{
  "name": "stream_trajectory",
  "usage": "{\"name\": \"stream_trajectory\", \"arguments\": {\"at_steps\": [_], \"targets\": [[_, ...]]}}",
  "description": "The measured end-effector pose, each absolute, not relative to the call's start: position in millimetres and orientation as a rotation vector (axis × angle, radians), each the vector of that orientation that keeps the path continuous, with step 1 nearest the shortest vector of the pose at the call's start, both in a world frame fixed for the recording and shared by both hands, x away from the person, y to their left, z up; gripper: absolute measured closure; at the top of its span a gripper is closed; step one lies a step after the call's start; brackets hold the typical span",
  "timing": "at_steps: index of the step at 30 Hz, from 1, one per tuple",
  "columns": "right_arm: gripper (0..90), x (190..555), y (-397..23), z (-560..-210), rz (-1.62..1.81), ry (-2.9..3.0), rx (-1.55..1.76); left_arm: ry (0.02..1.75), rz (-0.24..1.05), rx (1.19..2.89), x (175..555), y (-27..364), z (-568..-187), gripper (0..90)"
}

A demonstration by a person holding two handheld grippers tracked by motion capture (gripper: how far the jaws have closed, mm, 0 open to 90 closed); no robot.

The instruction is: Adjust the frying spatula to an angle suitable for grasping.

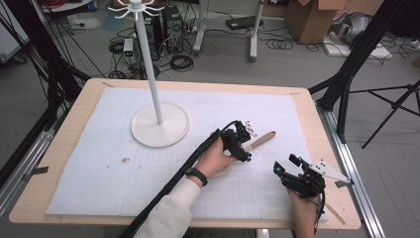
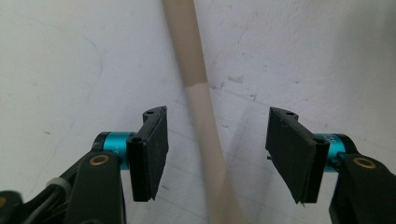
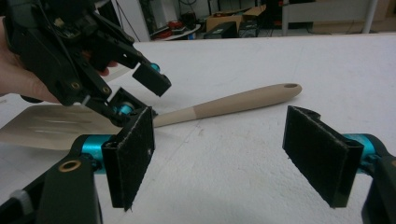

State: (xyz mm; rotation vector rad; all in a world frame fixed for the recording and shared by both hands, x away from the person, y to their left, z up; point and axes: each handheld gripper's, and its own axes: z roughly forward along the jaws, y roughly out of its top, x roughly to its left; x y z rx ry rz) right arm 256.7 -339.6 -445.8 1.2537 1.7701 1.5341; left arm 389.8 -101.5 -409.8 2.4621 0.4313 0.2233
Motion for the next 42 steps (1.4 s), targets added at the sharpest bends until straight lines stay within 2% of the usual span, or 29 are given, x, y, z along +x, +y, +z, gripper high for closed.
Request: {"name": "stream_trajectory", "arguments": {"at_steps": [11,17,25,26,35,42], "targets": [[23.8,256.6,-340.3,-445.9,1.535,1.768,1.250,0.502,0.185,2.504,395.6,-106.1,-413.6,54.9],[23.8,256.5,-340.4,-445.9,1.537,1.766,1.249,0.531,0.168,2.526,398.6,-106.9,-418.2,58.1],[23.8,256.5,-340.7,-446.0,1.540,1.766,1.251,0.538,0.164,2.534,399.1,-109.1,-417.3,70.5],[23.8,256.5,-340.5,-446.0,1.541,1.767,1.251,0.547,0.168,2.531,399.3,-108.8,-417.3,74.7],[23.8,256.3,-340.3,-446.0,1.541,1.765,1.249,0.565,0.137,2.517,401.6,-107.1,-417.5,76.1],[23.7,256.3,-340.8,-446.0,1.551,1.759,1.257,0.499,0.133,2.559,399.8,-99.4,-411.2,77.6]]}}
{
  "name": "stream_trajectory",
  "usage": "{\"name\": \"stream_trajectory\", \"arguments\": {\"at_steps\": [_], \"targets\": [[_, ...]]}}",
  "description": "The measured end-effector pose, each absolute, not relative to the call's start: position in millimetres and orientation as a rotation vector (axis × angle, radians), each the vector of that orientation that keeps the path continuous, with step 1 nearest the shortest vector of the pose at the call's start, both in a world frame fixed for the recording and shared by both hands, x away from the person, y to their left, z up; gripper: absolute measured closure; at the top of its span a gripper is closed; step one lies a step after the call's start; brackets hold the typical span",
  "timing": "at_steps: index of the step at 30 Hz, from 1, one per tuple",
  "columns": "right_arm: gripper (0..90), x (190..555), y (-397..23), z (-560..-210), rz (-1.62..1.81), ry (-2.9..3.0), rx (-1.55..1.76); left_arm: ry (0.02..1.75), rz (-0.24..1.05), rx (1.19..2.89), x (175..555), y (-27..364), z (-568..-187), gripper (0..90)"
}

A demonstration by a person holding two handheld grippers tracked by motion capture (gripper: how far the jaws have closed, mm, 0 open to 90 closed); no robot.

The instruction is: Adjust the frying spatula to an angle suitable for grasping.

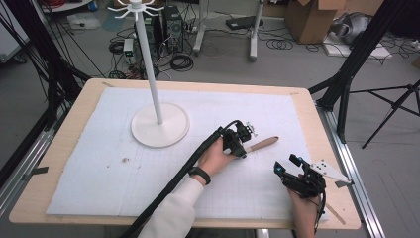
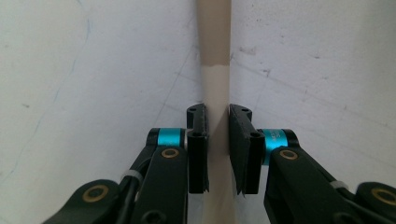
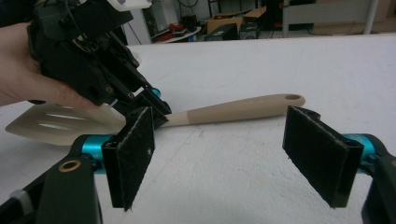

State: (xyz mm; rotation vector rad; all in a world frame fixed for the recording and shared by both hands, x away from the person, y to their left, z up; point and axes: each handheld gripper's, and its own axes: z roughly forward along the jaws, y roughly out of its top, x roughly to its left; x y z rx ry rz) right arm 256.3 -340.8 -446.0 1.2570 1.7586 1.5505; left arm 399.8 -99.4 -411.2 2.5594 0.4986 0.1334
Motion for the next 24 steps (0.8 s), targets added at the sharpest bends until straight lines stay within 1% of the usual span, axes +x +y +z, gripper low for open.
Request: {"name": "stream_trajectory", "arguments": {"at_steps": [5,10,16,24], "targets": [[23.8,255.6,-341.4,-446.1,1.548,1.751,1.253,0.444,0.119,2.534,388.2,-83.4,-397.6,77.6],[24.1,254.9,-341.5,-446.1,1.550,1.742,1.252,0.412,0.094,2.490,371.7,-52.3,-388.4,77.6],[24.4,254.7,-341.1,-446.1,1.549,1.739,1.255,0.386,0.115,2.477,355.2,-14.9,-389.0,77.7],[24.7,255.3,-341.1,-446.1,1.543,1.735,1.266,0.409,0.108,2.440,345.4,23.1,-390.4,77.6]]}}
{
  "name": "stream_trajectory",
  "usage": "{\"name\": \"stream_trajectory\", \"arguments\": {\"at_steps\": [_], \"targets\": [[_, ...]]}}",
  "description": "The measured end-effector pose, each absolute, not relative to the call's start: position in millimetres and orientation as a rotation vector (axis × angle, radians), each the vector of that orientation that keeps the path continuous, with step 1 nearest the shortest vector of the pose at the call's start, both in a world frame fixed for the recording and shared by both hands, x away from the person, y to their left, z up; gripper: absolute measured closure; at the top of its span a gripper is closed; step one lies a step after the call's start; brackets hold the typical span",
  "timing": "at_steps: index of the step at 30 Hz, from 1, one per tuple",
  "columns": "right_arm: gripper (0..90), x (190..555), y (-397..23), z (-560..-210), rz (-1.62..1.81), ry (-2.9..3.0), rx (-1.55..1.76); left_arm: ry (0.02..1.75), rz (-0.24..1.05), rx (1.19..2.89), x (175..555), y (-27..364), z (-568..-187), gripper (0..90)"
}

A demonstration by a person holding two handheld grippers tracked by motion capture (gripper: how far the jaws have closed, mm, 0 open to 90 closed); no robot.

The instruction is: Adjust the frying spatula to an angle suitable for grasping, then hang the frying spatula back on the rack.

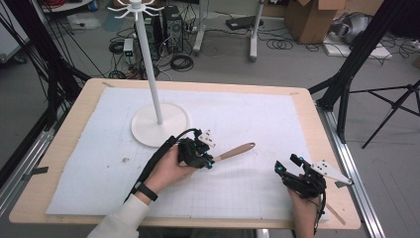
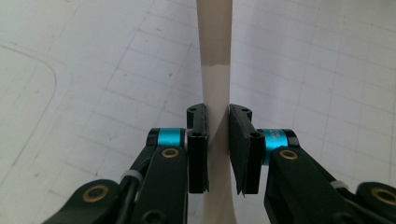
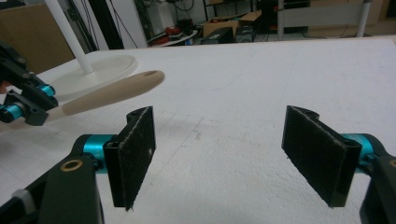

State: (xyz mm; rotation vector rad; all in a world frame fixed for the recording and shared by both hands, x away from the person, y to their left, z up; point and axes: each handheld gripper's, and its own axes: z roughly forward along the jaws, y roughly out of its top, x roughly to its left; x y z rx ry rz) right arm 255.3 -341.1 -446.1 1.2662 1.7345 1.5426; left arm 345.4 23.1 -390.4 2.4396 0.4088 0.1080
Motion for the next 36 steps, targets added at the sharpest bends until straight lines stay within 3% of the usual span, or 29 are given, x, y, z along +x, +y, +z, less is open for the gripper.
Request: {"name": "stream_trajectory", "arguments": {"at_steps": [17,36], "targets": [[24.8,253.2,-339.2,-445.7,1.530,1.727,1.247,0.371,0.179,2.351,323.8,51.3,-371.3,77.6],[25.7,253.2,-330.5,-439.2,1.501,1.754,1.196,0.466,0.333,1.990,295.3,101.6,-350.4,77.6]]}}
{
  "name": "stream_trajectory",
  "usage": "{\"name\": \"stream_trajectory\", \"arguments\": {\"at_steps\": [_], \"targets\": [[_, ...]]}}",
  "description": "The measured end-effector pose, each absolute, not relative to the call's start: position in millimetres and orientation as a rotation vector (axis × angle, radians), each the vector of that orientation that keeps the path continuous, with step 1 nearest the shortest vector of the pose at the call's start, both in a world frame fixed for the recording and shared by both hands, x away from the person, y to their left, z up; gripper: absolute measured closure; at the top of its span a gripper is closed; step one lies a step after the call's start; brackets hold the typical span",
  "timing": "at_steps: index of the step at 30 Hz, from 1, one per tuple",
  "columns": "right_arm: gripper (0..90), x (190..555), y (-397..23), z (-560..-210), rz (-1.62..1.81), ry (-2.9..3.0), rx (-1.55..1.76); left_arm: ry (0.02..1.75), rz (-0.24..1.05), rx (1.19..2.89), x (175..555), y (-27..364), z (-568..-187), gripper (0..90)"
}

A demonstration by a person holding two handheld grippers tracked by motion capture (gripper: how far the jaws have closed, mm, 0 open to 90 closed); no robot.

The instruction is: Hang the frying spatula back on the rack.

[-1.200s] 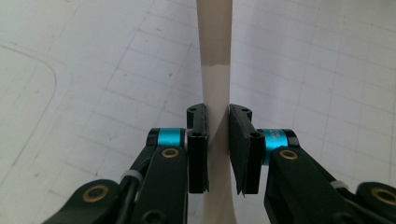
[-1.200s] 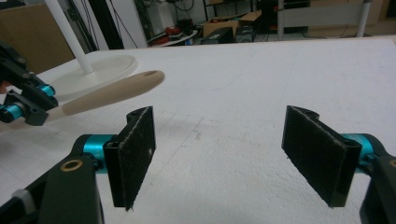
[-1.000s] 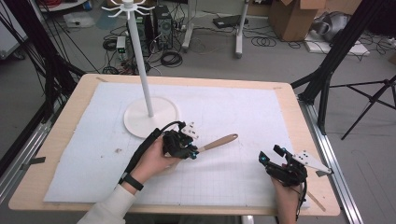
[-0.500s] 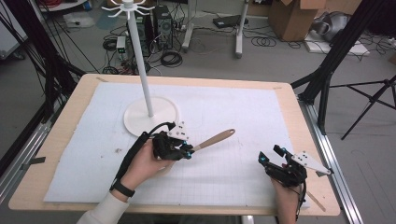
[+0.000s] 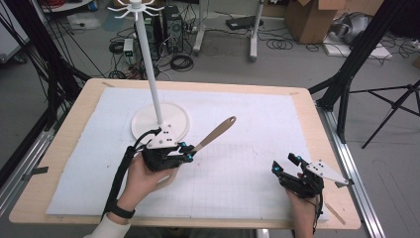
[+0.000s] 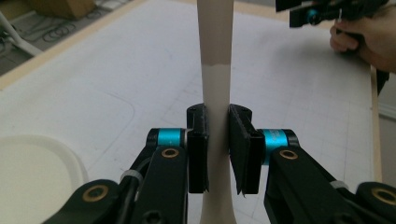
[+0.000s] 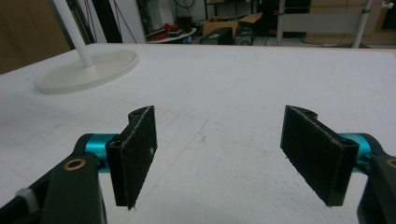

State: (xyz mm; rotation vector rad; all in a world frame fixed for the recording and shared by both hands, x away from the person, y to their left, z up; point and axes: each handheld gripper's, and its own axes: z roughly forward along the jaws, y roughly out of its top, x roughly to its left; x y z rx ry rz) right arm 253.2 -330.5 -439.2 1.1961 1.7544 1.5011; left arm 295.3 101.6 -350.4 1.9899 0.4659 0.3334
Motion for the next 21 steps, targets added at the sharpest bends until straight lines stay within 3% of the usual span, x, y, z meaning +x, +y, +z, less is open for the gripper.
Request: {"name": "stream_trajectory", "arguments": {"at_steps": [12,21], "targets": [[25.7,251.5,-307.9,-415.1,1.560,1.782,1.102,0.503,0.422,1.722,274.1,120.4,-341.4,77.6],[25.7,249.6,-279.0,-387.9,1.694,1.791,1.034,0.509,0.452,1.640,264.2,120.3,-341.8,77.6]]}}
